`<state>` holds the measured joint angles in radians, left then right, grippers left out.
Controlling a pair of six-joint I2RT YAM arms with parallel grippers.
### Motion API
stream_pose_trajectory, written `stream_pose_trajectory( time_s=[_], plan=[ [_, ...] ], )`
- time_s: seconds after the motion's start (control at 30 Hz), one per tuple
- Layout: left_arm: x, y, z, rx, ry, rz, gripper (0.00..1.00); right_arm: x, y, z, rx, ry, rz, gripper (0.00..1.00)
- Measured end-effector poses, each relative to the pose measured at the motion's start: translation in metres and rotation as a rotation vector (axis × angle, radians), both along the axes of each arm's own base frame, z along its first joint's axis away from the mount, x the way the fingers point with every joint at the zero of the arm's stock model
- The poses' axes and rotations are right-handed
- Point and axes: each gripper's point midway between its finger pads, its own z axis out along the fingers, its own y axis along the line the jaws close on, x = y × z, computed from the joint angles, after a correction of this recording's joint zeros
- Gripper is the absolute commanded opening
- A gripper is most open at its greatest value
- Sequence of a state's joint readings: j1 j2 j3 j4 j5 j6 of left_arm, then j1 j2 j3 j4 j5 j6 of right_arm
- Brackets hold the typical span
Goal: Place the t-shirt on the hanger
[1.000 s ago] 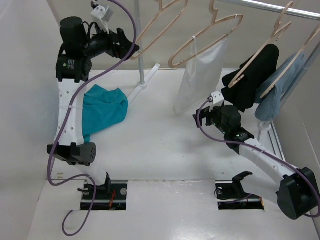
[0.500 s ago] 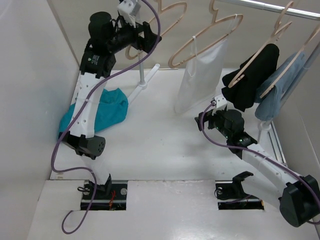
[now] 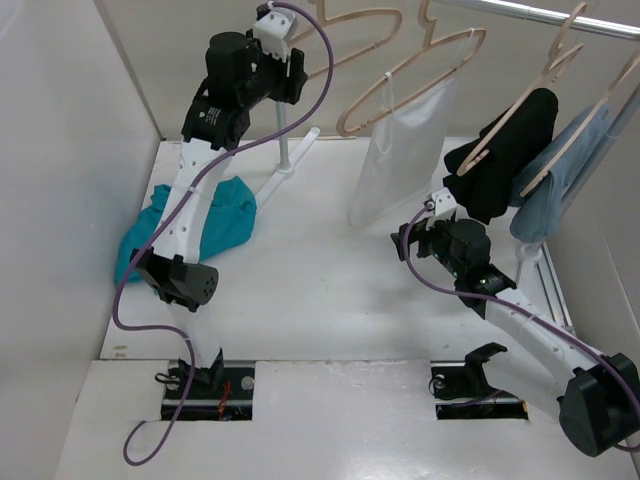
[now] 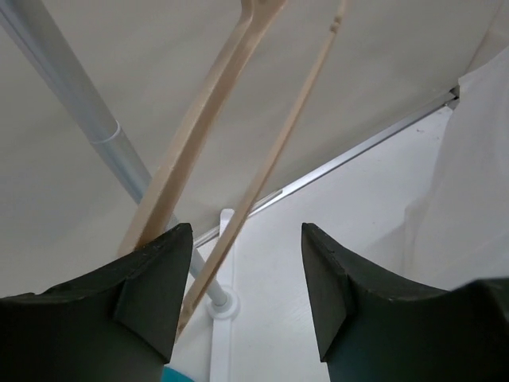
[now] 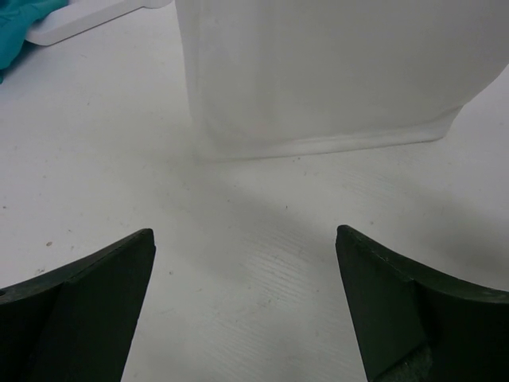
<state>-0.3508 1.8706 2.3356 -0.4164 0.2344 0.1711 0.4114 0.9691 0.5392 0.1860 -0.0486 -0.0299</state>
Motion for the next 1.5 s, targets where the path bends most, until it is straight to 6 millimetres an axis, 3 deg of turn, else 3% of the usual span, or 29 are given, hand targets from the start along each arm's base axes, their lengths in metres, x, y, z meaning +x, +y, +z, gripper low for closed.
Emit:
stream_pose_trajectory(
  time_s=[0.43,0.73,0.83,0.9,1.17,1.23,1.33,1.5],
  plan=[
    [-0.003,0.001,0.004,0.093,-0.06,-0.021,0.65,0.0,0.0,0.0,0.0,0.0,0.001,1.0],
    [-0.03,-0.005,0.02,0.09,-0.082,-0.112,0.67,-0.001,0.001,0.0,0.001,0.002,0.009,1.0],
    [-0.044,-0.013,0.026,0.085,-0.086,-0.182,0.73,-0.001,0.002,0.0,0.003,0.002,0.012,1.0],
    [-0.053,-0.017,0.035,0.077,-0.101,-0.228,0.82,-0.001,0.002,-0.001,0.003,0.004,0.015,1.0],
    [-0.083,-0.017,0.099,0.011,-0.256,-0.273,0.94,-0.001,0.008,-0.011,-0.004,0.037,0.042,1.0],
    [-0.083,-0.012,0.111,0.005,-0.294,-0.243,0.97,-0.001,0.009,-0.015,-0.006,0.047,0.051,1.0],
    [-0.077,-0.006,0.114,0.024,-0.321,-0.201,1.0,-0.002,0.011,-0.016,-0.005,0.054,0.061,1.0],
    [-0.044,-0.002,0.081,0.094,-0.274,-0.13,1.0,-0.003,0.013,-0.016,-0.002,0.056,0.072,1.0]
  ],
)
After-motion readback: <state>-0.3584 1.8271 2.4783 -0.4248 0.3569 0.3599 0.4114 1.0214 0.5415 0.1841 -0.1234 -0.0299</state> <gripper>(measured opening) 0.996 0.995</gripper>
